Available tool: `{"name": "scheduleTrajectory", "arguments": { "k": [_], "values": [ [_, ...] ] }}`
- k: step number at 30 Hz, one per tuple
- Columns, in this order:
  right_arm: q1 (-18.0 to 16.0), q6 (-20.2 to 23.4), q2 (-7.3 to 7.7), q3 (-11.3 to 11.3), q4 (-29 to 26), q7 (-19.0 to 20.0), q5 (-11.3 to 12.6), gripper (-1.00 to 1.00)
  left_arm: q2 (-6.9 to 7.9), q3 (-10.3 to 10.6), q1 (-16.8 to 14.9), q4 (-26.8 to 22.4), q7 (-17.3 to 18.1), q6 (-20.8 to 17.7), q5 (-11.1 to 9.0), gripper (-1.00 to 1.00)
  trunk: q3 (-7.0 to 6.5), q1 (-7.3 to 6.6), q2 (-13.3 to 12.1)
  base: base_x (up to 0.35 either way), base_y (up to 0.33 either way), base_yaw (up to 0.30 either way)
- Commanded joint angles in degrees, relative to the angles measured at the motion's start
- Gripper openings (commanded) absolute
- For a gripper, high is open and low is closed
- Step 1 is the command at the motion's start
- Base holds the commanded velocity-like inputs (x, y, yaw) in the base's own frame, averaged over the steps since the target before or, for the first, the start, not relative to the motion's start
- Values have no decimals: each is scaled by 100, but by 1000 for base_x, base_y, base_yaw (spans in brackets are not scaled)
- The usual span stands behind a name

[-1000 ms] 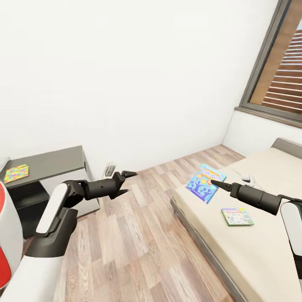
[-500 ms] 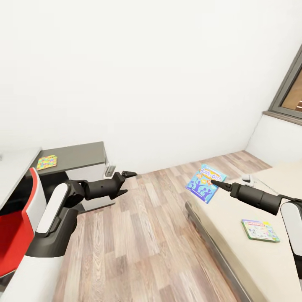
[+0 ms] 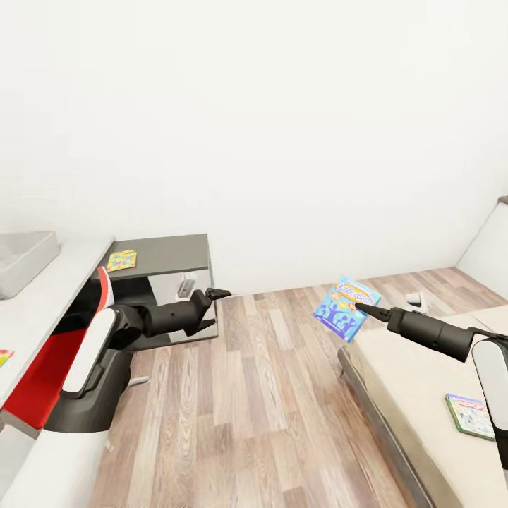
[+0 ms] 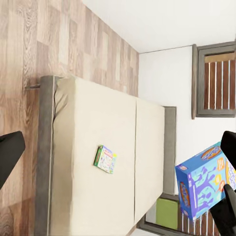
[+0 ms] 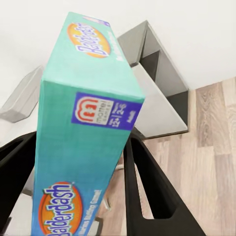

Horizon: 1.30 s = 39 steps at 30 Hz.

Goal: Put all the toys in the child's room - the three board games (two on the bed and one on the table), the two jigsaw puzzles on the table, and the tennis ball on the table - inside the toy box on the table in the child's room.

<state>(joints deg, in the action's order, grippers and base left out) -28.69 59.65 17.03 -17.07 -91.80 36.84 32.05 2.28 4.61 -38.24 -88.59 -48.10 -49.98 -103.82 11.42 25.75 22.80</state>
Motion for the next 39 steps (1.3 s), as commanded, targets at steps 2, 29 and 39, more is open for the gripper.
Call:
{"name": "scheduleTrajectory", "arguments": {
  "k": [2,29,39],
  "values": [
    [-5,35,1,-10,-4,43,3,-100,-2,7,-8,-2,-57,6,-54,100,12,3,12,0,0,300],
    [-5,35,-8,-9,-5,43,11,-100,-36,30,-16,0,-42,-3,-71,100,12,3,12,0,0,300],
    [-5,35,-19,-7,0,43,10,-100,-35,23,-10,0,-42,-3,-79,100,12,3,12,0,0,300]
  ]
}}
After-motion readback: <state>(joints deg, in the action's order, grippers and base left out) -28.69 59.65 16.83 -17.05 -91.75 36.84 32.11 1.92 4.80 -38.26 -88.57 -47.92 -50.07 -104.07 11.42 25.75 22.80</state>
